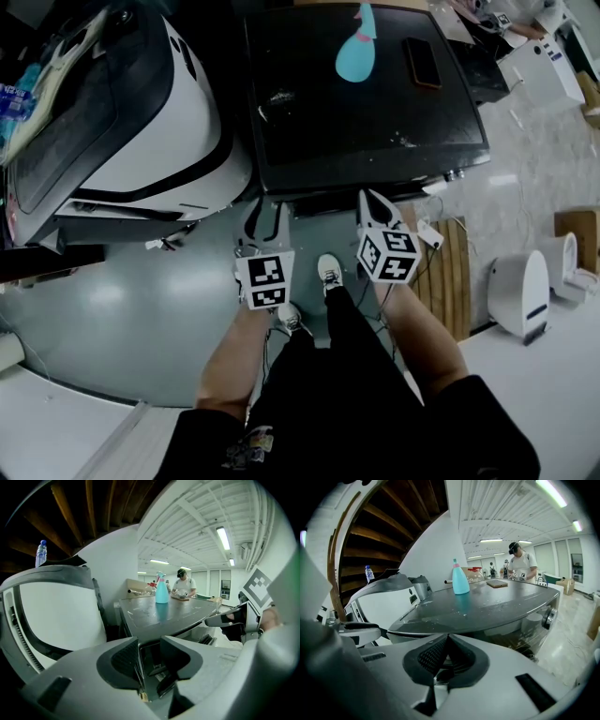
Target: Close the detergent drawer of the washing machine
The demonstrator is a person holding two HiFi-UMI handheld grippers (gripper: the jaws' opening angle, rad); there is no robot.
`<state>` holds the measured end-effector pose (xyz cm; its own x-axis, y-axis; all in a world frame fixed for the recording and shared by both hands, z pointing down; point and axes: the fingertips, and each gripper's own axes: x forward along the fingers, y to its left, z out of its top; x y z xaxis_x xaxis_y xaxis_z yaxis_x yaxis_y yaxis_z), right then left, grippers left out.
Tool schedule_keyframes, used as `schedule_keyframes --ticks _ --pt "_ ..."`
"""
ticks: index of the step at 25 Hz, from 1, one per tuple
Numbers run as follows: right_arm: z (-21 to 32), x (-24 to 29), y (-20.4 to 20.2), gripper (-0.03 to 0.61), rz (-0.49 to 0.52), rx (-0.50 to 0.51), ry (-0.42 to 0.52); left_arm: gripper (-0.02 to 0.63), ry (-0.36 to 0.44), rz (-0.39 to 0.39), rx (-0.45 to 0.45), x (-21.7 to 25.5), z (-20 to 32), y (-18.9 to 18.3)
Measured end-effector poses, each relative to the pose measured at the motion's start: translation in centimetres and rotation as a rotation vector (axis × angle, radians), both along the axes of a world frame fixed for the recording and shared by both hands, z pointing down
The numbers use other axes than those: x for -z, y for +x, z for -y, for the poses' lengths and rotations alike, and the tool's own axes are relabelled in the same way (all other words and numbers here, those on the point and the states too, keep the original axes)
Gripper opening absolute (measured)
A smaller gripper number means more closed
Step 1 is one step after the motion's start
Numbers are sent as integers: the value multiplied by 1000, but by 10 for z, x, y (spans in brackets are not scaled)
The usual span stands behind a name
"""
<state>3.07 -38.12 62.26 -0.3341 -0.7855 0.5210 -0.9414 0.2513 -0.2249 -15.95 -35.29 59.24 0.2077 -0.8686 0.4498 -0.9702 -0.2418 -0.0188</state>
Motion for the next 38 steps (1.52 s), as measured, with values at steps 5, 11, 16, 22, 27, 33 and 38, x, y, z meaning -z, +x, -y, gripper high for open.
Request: schedule_keyframes --ticks 5,11,16,22,27,33,38 --pt "-13 28 -3 -3 10 26 60 23 56 8 -41 30 -20 -3" --pt "-48 81 -23 -2 37 122 185 4 92 -54 -72 68 -53 -13" --pt "-88 123 -44 -2 58 184 272 3 145 -92 -93 103 -89 -24" --pt "-138 170 -70 -2 51 249 376 3 199 -94 -139 137 -138 -35" --pt "-177 190 -85 -2 12 297 441 4 214 -100 -164 150 -175 -43" --pt "-213 200 -91 -2 3 305 452 3 200 -107 -203 151 -211 -42" --pt "-231 204 -83 -2 -4 302 458 3 175 -110 -235 144 -232 -30"
